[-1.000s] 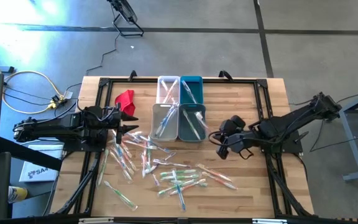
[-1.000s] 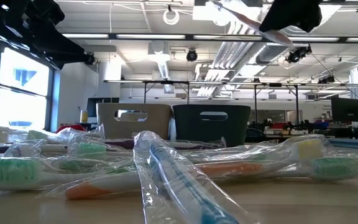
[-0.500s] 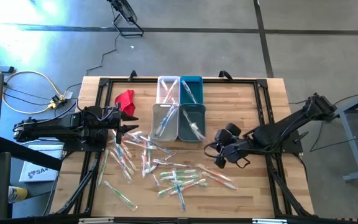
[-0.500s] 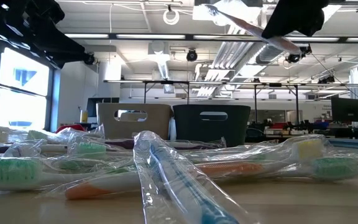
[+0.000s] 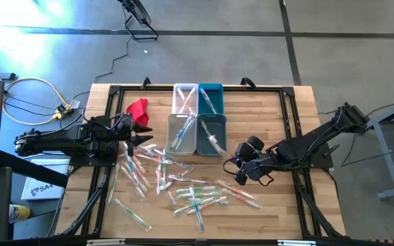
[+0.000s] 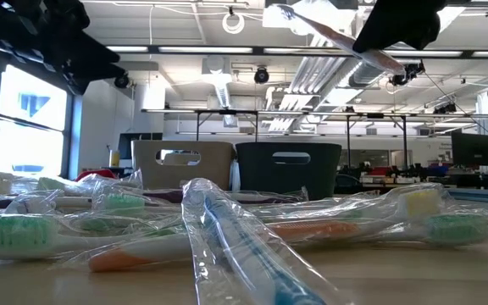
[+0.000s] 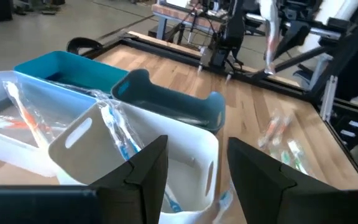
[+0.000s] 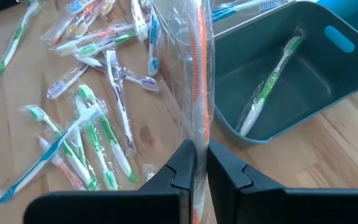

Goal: Pick & Place Toothbrushes
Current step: Put the orange toothbrush into the transparent bin

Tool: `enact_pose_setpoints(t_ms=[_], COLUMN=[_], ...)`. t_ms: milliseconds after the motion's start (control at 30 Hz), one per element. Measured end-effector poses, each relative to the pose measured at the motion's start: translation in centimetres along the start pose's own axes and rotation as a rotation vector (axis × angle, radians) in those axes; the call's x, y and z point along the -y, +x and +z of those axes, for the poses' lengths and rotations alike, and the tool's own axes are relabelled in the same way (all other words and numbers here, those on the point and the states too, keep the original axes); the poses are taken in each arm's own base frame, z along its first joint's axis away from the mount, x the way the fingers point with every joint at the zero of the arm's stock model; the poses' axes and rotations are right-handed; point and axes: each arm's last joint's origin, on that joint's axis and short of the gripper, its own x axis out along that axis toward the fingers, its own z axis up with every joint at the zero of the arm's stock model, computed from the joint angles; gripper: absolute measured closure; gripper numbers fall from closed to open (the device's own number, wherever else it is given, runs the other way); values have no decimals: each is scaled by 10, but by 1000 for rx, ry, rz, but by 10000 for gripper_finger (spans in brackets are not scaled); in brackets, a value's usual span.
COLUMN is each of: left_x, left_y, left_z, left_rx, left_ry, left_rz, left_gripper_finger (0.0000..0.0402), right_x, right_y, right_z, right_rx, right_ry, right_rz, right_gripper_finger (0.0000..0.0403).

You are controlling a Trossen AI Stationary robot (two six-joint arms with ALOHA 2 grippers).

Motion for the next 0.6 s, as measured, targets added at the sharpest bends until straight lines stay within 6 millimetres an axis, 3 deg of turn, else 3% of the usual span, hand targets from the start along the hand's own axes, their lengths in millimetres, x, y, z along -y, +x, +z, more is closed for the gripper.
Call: enact_pose_setpoints(t_ms=[267,600], left_x=[0,1], left_y=[9,43], left_z=[1,-3], left_rx=[1,-46], left_ry=[0,31], left_rz=[36,26], left_gripper_finger=[241,241], right_x=[1,1], right_y=[0,0], right_z=[0,0], right_rx=[3,2], right_ry=[-13,-34], right_rz=[-4,-5], right_gripper_finger=[384,384])
